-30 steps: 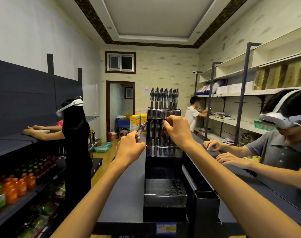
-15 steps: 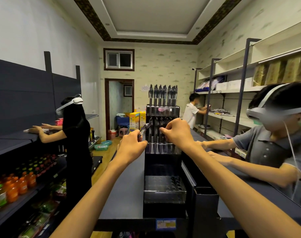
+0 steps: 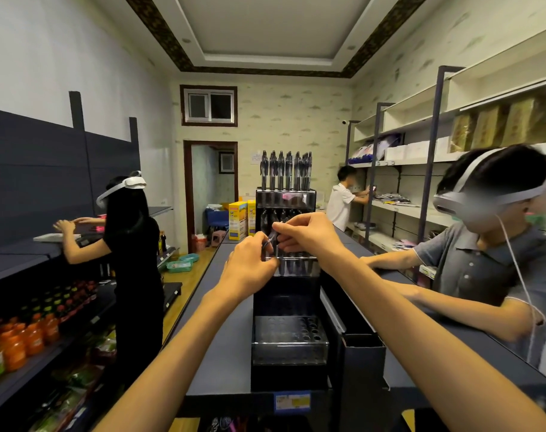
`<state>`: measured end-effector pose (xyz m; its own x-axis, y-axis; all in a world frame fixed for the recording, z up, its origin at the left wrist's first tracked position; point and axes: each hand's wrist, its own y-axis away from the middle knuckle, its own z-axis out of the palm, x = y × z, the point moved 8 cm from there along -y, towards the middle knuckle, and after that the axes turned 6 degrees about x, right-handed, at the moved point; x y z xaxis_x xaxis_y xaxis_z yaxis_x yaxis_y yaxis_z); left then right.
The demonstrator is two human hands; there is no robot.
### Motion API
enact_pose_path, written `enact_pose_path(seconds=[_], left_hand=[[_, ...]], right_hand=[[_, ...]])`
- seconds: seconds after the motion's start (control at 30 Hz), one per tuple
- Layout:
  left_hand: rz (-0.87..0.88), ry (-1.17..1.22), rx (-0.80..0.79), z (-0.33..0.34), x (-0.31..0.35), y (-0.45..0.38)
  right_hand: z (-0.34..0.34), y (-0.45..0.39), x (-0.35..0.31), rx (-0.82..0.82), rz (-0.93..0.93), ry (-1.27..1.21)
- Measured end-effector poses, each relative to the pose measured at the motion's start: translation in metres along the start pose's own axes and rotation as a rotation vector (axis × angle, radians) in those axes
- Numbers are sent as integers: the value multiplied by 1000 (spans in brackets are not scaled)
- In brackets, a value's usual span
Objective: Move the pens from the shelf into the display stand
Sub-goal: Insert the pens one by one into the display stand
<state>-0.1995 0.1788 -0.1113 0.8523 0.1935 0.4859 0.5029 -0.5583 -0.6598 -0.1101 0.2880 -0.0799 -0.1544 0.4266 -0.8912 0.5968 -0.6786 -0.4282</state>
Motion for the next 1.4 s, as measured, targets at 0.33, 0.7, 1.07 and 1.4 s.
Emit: enact_pose_path(seconds=[0.33,0.7,1.07,1.4], left_hand=[[111,-240,57,-17,-17,4],[104,-255,77,-28,-27,9],[92,-252,40,-23,-29,9],[106,-162,46,-24,-17,10]], right_hand=[[-34,-17,-21,232,-187,116],[-30,-19,-35,290,-413,421],[-20,-23,-10,227,-327,713],[-20,-3,-4,209,-314,761]])
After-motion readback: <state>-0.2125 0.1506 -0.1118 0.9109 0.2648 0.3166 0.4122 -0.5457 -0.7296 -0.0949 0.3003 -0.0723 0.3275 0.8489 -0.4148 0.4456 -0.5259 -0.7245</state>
